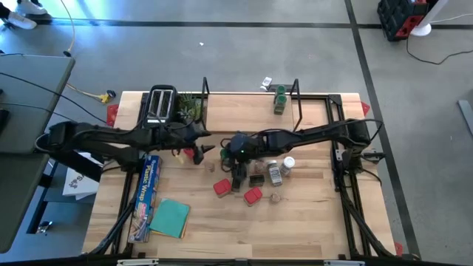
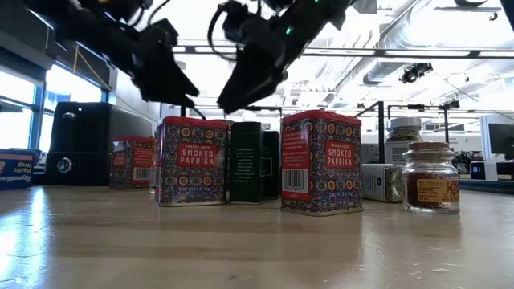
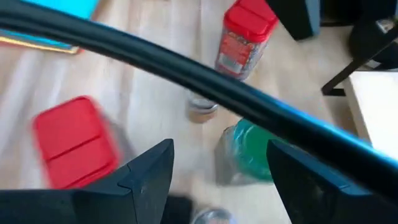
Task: Shelf spices
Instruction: Put the left green seasoning bottle on the shelf aligned with the other green seasoning bottles
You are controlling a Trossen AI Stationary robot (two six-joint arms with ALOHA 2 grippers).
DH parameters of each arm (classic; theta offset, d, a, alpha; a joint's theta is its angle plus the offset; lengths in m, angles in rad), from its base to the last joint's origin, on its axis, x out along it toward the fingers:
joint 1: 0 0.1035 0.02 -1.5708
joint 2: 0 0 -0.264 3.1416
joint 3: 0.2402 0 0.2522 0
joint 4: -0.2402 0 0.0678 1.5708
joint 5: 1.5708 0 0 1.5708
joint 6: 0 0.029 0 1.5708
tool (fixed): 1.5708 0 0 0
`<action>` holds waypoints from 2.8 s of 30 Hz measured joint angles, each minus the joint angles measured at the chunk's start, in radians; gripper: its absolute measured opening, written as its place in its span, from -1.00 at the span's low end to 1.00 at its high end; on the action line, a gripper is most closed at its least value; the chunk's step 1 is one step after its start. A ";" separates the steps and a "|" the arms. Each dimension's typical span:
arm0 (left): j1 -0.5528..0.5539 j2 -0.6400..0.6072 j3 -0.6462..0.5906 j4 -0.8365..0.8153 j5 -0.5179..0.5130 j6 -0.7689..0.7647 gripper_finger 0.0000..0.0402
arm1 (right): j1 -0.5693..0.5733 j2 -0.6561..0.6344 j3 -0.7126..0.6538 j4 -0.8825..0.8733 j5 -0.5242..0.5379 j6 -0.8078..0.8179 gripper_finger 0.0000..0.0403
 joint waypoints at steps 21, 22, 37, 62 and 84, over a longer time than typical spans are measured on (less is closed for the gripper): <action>-0.053 -0.087 0.000 -0.152 -0.138 -0.030 0.34 | -0.066 0.038 0.000 0.068 -0.024 0.023 0.25; -0.053 -0.087 0.000 -0.151 -0.138 -0.030 0.34 | -0.067 0.036 0.000 0.070 -0.017 0.029 0.25; -0.053 -0.087 0.000 -0.154 -0.139 -0.033 0.34 | -0.009 0.002 0.000 0.072 0.085 0.135 0.25; -0.053 -0.087 -0.001 -0.157 -0.138 -0.055 0.34 | 0.009 0.083 -0.001 0.095 0.178 0.170 0.12; -0.053 -0.087 -0.001 -0.150 -0.136 -0.055 0.34 | -0.206 -0.418 0.000 -0.486 0.226 0.014 -0.06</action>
